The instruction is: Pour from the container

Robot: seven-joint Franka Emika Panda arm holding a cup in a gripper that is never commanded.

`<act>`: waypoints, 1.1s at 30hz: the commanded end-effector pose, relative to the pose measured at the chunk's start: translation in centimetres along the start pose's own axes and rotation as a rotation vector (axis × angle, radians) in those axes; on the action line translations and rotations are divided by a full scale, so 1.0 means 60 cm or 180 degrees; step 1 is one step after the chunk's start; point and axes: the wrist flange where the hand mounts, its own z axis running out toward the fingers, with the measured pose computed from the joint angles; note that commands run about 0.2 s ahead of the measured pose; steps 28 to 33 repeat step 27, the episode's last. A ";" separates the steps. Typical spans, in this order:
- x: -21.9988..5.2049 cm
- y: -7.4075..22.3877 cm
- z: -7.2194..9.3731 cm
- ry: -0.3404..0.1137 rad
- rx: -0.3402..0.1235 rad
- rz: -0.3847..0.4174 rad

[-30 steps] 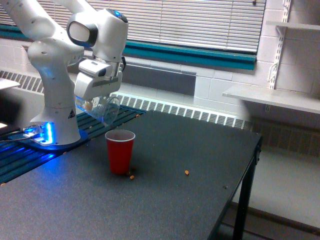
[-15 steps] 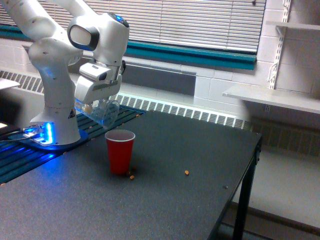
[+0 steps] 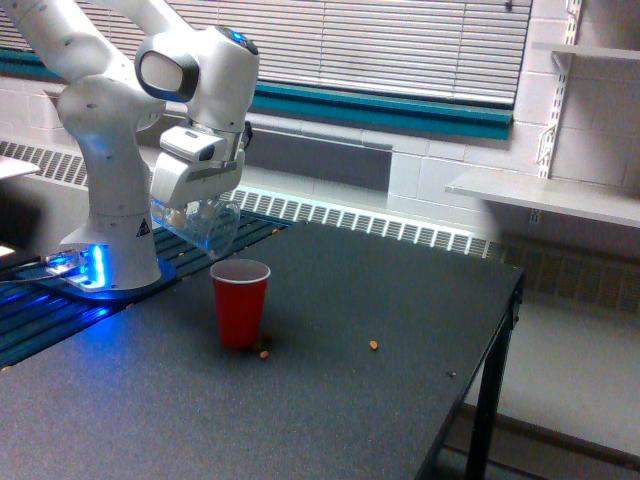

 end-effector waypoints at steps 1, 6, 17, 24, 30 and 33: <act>-0.011 0.004 0.012 0.0022 -0.0040 0.0008; -0.006 0.009 -0.002 0.0098 -0.0031 0.0038; 0.006 0.016 -0.049 0.0275 0.0041 0.0114; 0.008 0.021 -0.066 0.0372 0.0049 0.0136; 0.006 0.021 -0.066 0.0380 0.0042 0.0109; 0.006 0.021 -0.066 0.0380 0.0042 0.0109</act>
